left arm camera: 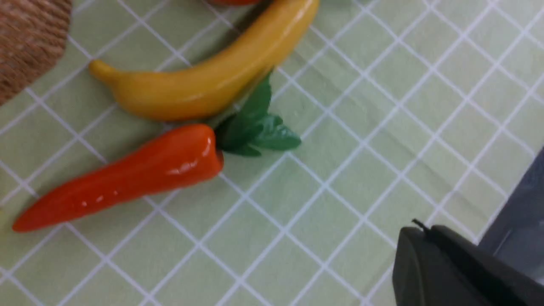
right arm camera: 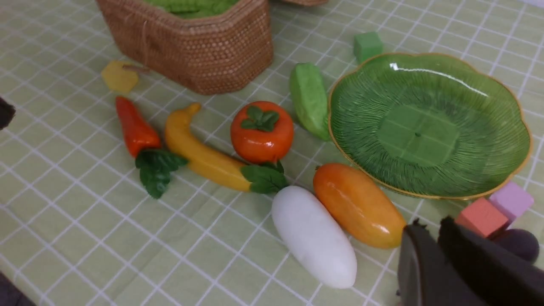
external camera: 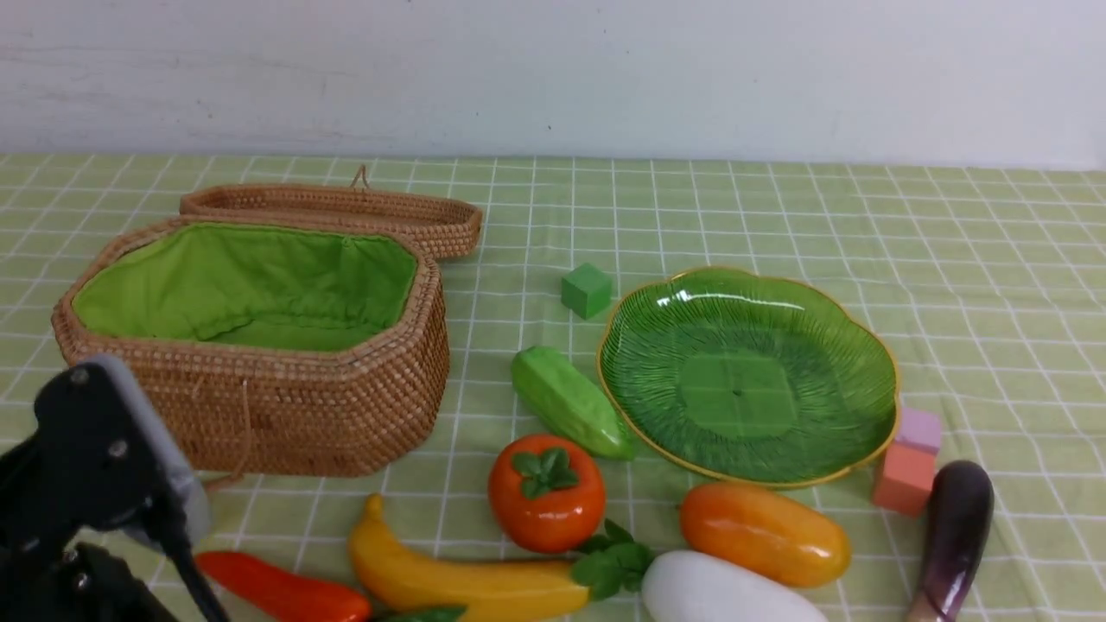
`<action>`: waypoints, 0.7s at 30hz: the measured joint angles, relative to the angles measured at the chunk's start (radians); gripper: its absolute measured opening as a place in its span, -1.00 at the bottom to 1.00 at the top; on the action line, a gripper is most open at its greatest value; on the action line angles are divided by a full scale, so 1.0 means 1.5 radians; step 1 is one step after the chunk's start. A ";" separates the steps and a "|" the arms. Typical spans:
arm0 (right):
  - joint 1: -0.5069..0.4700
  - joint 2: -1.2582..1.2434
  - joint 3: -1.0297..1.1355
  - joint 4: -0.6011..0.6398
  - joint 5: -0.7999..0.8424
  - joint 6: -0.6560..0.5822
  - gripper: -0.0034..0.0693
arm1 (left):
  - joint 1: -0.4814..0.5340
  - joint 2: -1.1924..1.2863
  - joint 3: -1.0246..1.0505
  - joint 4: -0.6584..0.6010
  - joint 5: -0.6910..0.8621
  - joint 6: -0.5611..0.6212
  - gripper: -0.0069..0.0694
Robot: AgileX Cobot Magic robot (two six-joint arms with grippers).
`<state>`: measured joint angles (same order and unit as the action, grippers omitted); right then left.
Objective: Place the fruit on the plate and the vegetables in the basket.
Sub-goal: Use the left arm to grab a carrot and put it into the left basket
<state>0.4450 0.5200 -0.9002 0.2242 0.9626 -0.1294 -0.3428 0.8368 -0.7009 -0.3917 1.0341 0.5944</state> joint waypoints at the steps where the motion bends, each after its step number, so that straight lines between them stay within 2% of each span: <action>1: 0.004 0.010 -0.012 0.005 0.004 -0.019 -0.72 | -0.010 0.003 0.000 0.025 0.005 -0.005 -0.85; 5: 0.004 0.025 -0.023 0.024 0.005 -0.067 -0.72 | -0.025 0.034 0.000 0.070 0.001 -0.002 -0.84; 9: 0.004 0.028 -0.023 0.049 0.011 -0.139 -0.70 | -0.026 0.113 -0.001 0.105 -0.035 0.082 -0.64; 14: 0.004 0.028 -0.023 0.071 0.022 -0.192 -0.68 | -0.026 0.200 -0.001 0.161 -0.100 0.158 -0.08; 16: 0.004 0.028 -0.023 0.073 0.022 -0.198 -0.67 | -0.026 0.237 -0.001 0.175 -0.152 0.164 0.24; 21: 0.004 0.028 -0.023 0.090 0.022 -0.203 -0.65 | -0.026 0.319 -0.002 0.212 -0.248 0.185 0.68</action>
<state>0.4513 0.5618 -0.9343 0.3588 0.9962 -0.4342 -0.3821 1.3157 -0.7042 -0.0730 0.6616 0.8718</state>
